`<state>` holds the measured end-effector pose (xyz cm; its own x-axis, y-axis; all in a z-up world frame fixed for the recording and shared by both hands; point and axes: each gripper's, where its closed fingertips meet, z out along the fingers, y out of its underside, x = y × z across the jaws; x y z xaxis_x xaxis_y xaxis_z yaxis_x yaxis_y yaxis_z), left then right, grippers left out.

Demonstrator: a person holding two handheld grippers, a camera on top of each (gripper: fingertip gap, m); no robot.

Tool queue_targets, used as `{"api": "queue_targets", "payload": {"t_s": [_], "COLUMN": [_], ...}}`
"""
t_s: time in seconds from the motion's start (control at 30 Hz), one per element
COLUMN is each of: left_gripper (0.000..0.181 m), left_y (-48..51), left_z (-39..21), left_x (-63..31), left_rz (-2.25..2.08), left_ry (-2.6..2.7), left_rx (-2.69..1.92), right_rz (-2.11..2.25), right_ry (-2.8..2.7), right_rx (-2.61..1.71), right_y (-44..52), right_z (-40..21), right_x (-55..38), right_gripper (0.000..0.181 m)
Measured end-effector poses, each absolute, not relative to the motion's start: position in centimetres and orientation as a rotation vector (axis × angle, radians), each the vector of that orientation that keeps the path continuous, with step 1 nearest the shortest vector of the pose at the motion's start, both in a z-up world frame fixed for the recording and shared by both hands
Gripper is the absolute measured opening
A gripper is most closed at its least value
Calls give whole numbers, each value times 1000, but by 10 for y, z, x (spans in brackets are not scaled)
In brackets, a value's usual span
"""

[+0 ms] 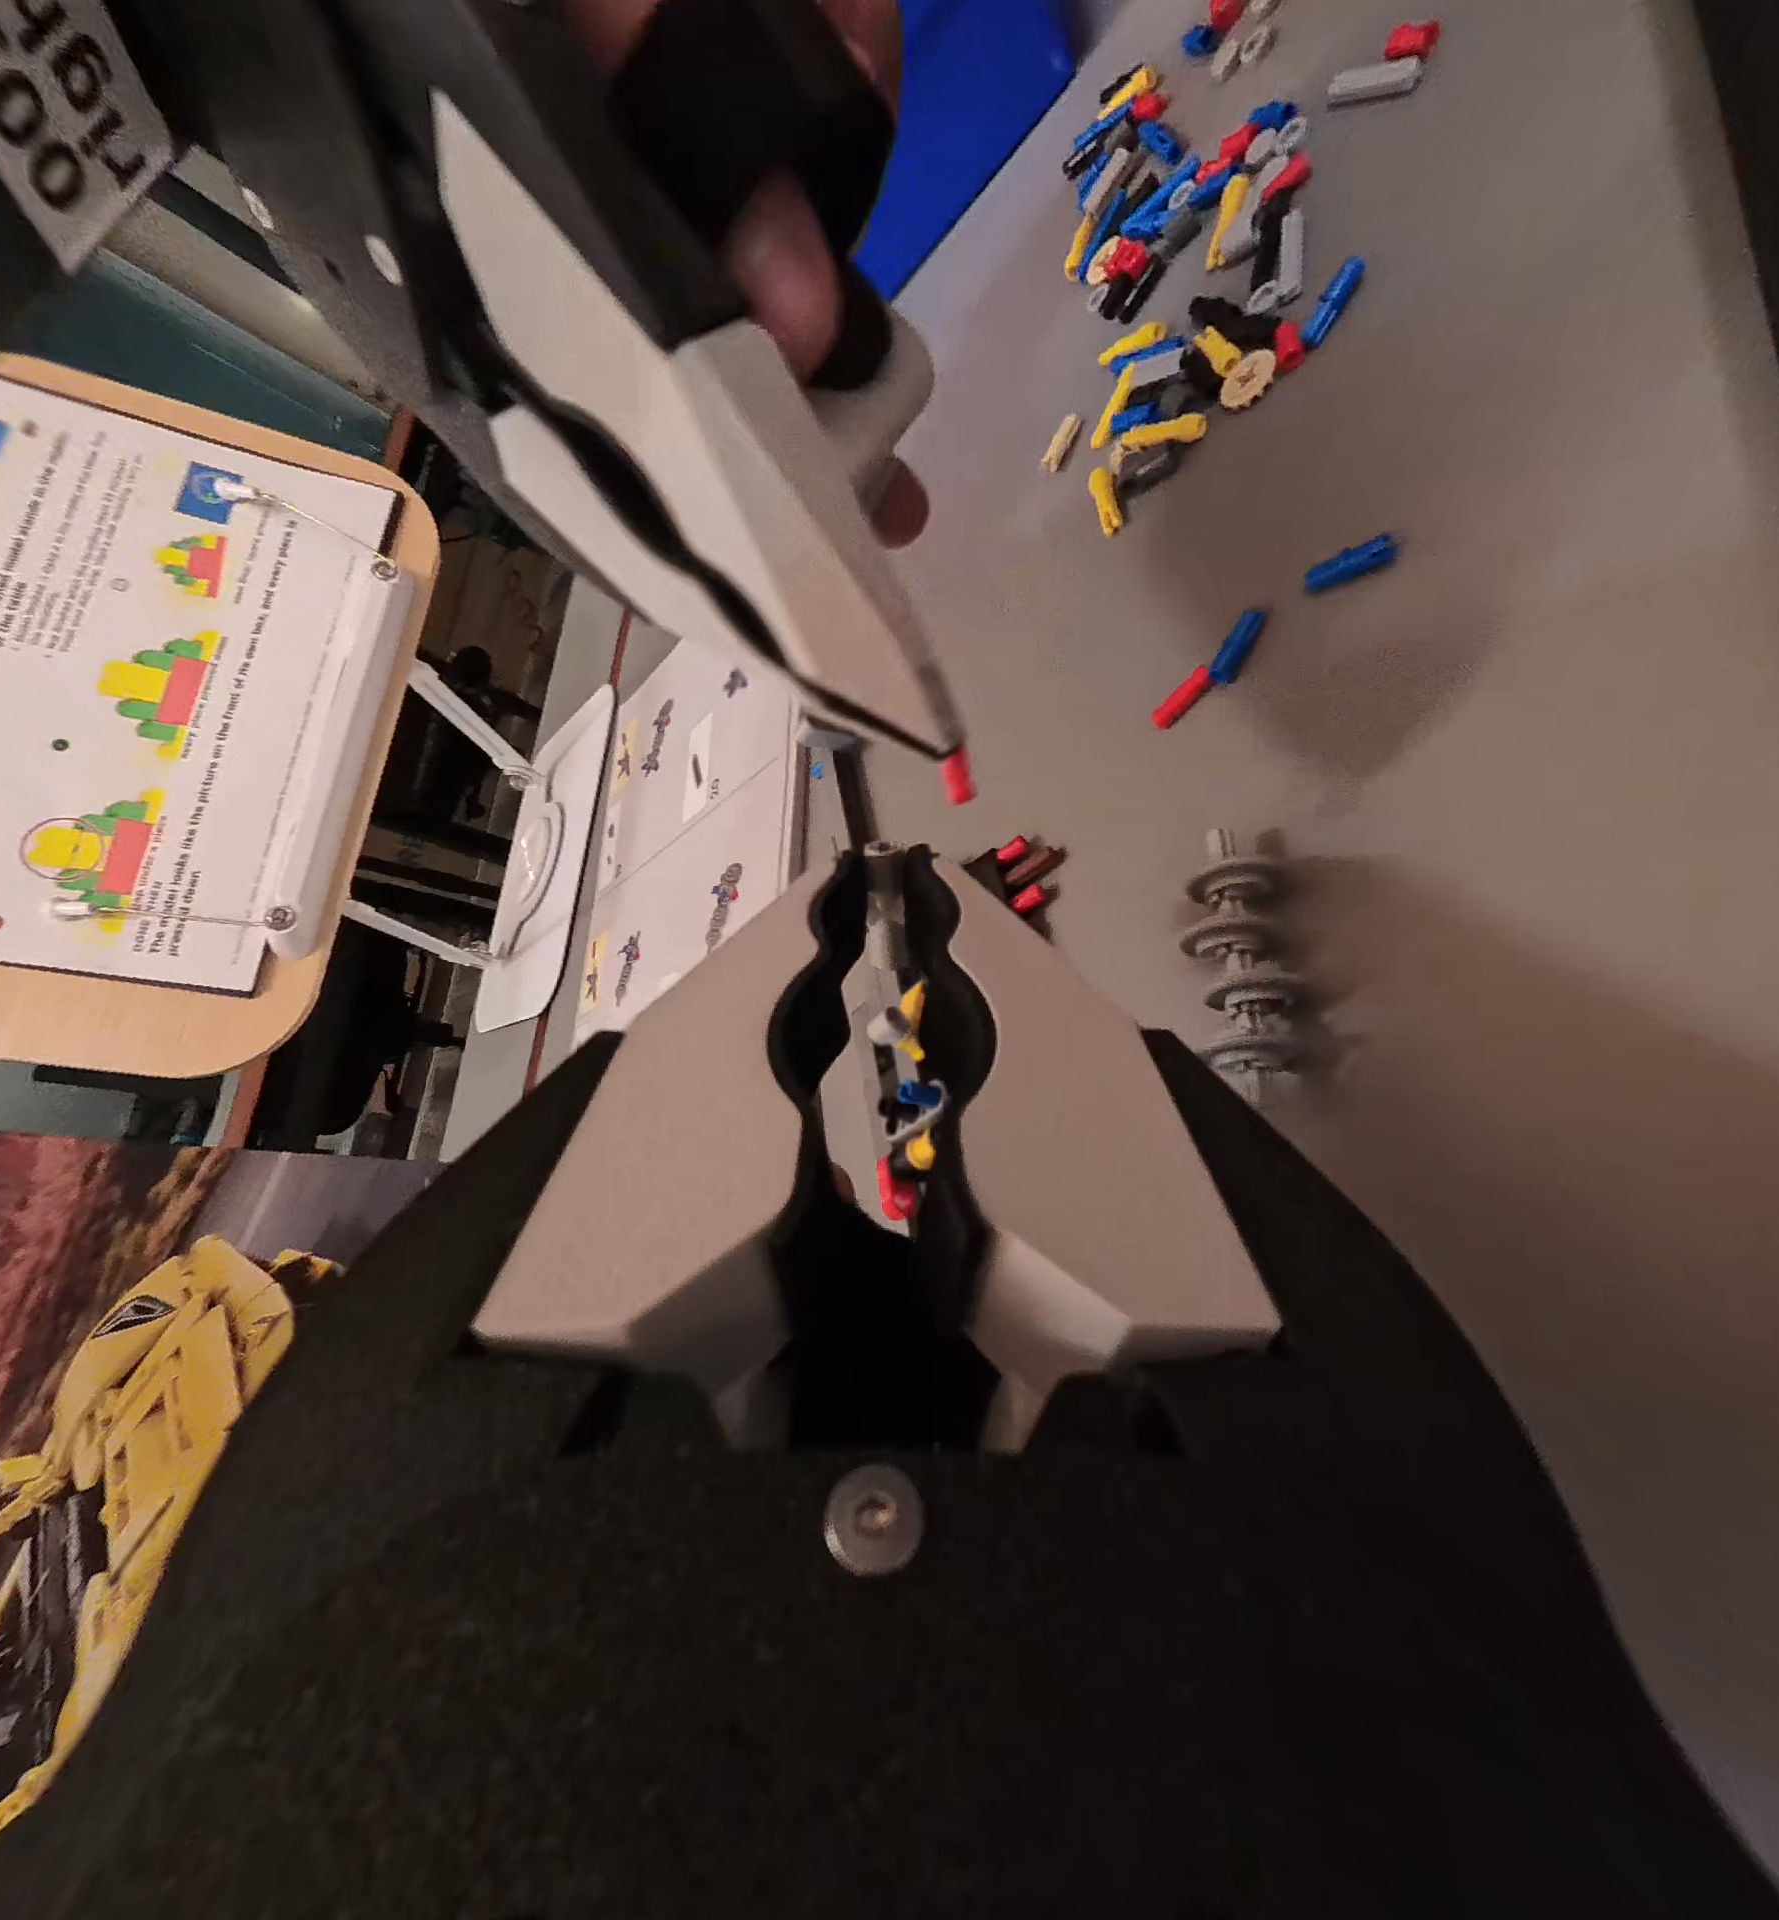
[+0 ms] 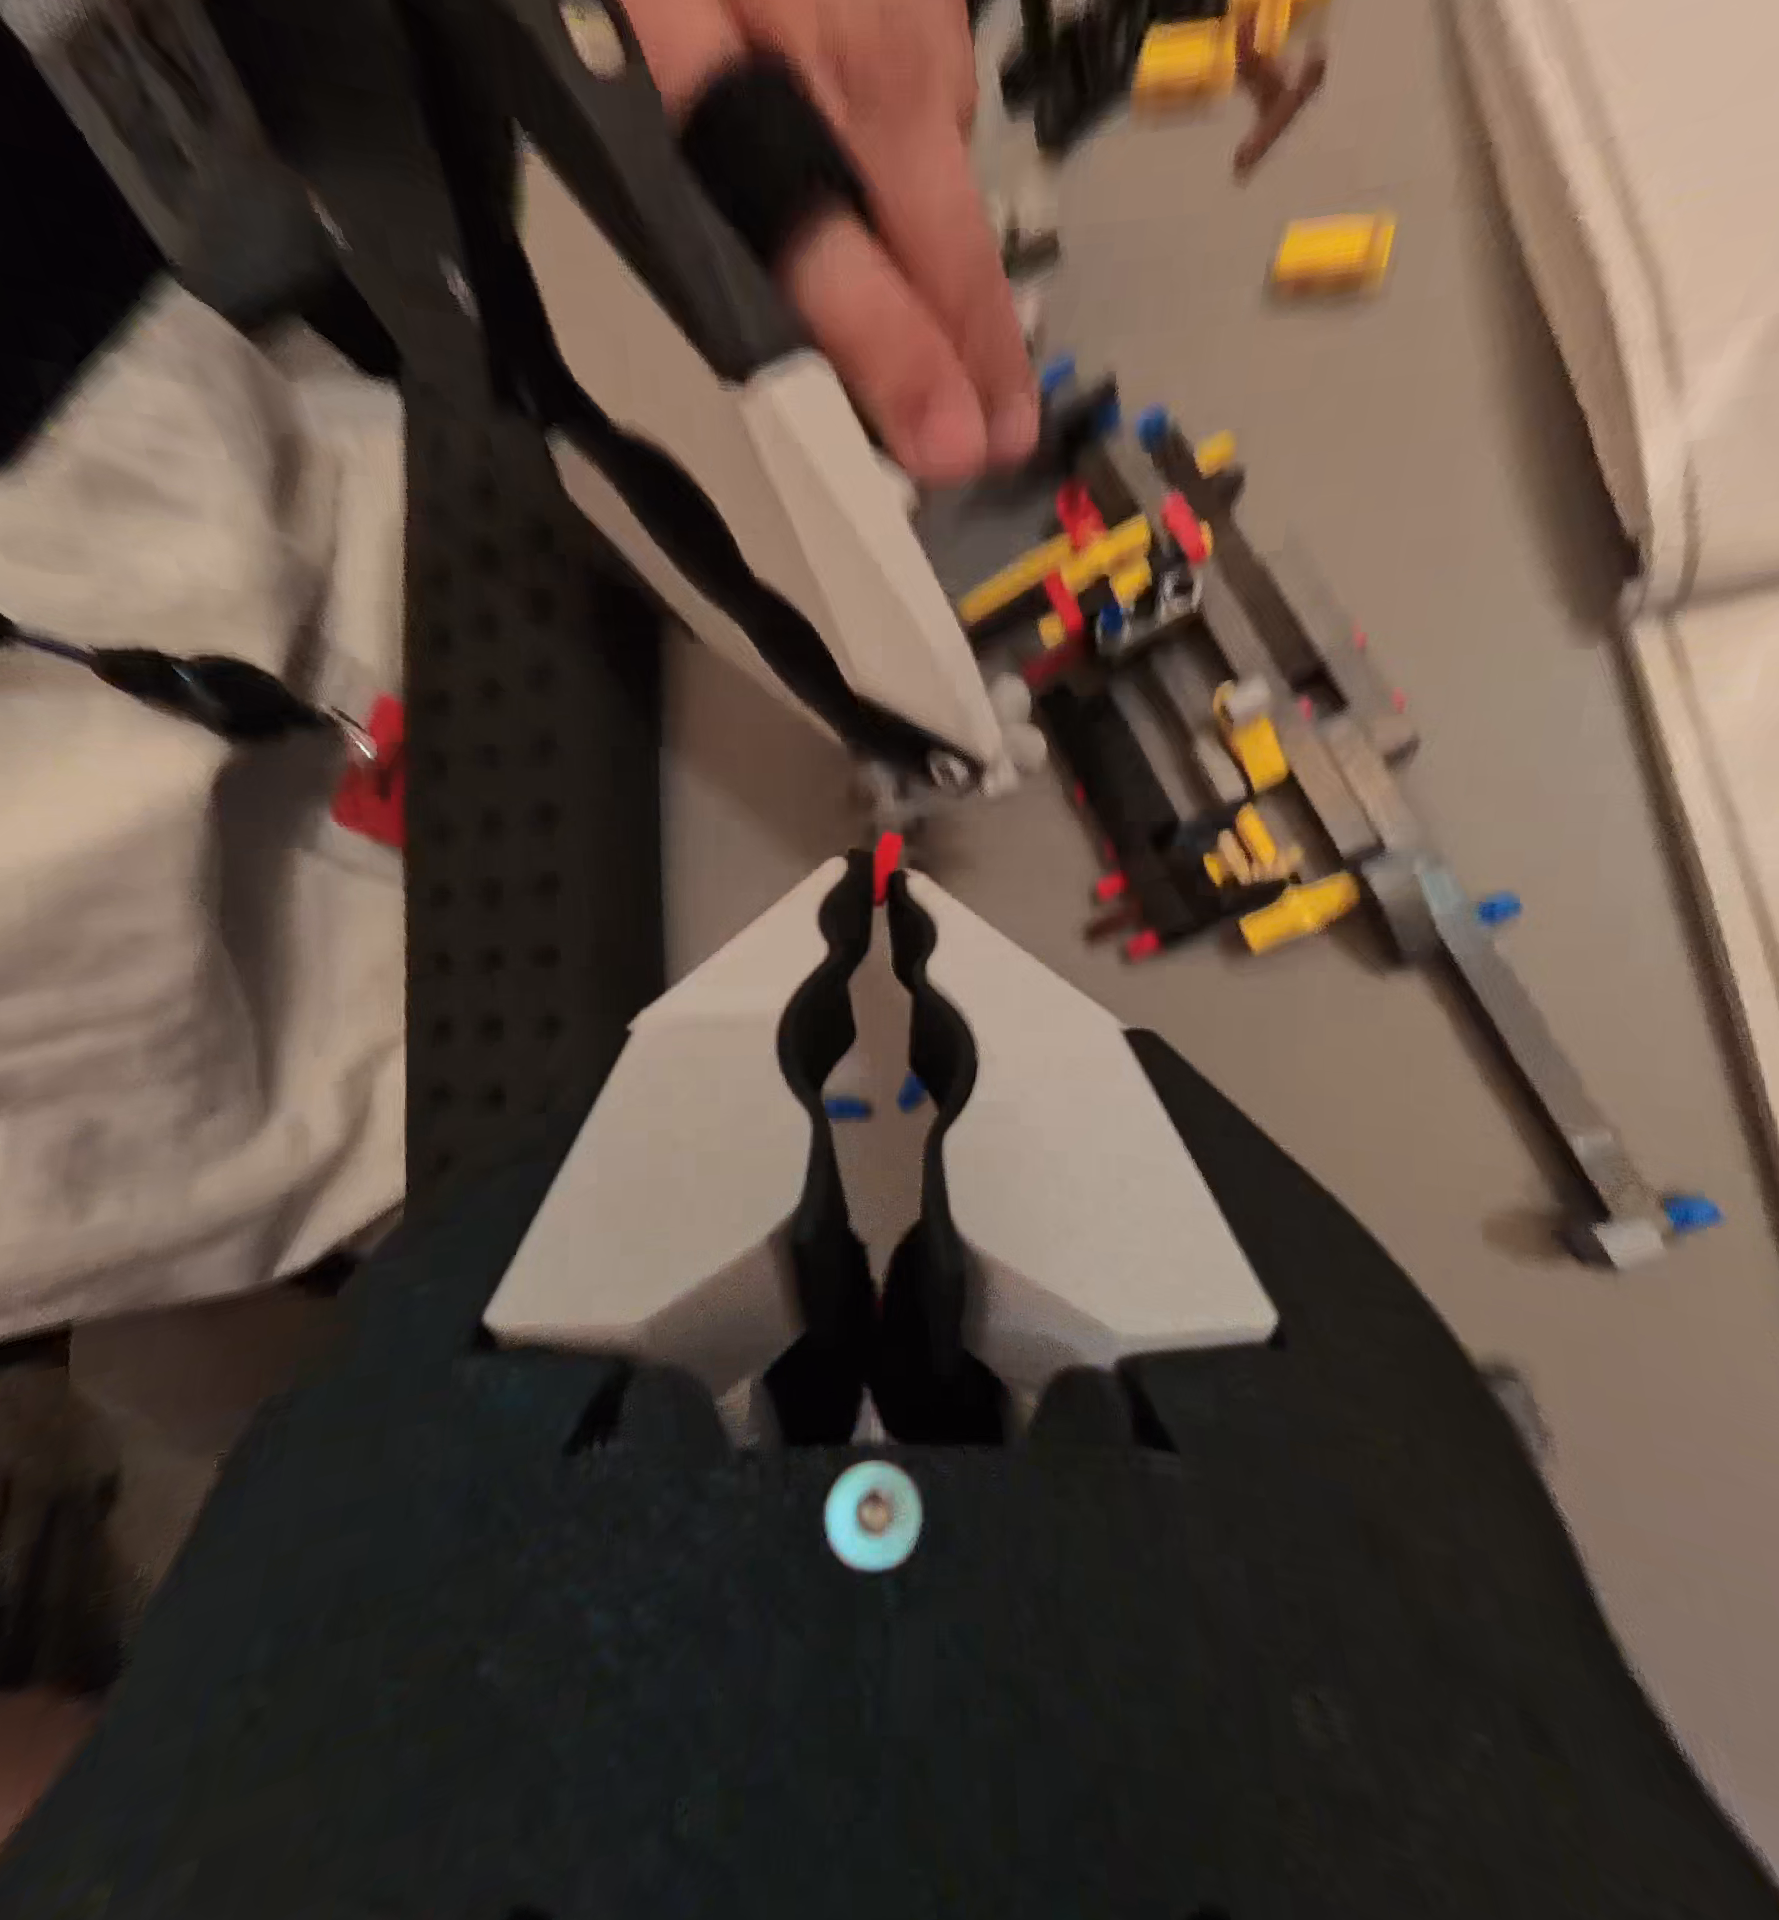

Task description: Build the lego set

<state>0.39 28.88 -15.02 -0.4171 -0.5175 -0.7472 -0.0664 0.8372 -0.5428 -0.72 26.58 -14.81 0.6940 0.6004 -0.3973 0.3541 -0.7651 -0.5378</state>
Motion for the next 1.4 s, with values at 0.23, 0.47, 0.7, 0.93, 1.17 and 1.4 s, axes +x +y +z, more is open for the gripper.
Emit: {"api": "queue_targets", "payload": {"t_s": [0.23,0.47,0.7,0.93,1.17,1.4], "left_gripper": [5,5,5,5,6,5], "left_y": [295,300,311,310,311,310], "left_z": [-152,-155,-161,-158,-159,-159], "left_x": [6,7,10,8,8,8], "left_rz": [-551,-563,-454,-440,-429,-417], "left_ry": [1964,1973,1974,1968,1969,1969], "left_rx": [-499,-536,-532,-511,-505,-492], "right_rz": [840,777,548,181,198,124], "right_ry": [-498,-337,-240,-562,-480,-396], "right_rx": [-2248,-2183,-2320,-2606,-2549,-2508], "right_y": [290,293,279,228,221,218], "right_z": [-135,-141,-165,-206,-212,-211], "right_x": [-11,-7,10,25,26,28], "right_gripper": [1,1,1,2,8,8]}}
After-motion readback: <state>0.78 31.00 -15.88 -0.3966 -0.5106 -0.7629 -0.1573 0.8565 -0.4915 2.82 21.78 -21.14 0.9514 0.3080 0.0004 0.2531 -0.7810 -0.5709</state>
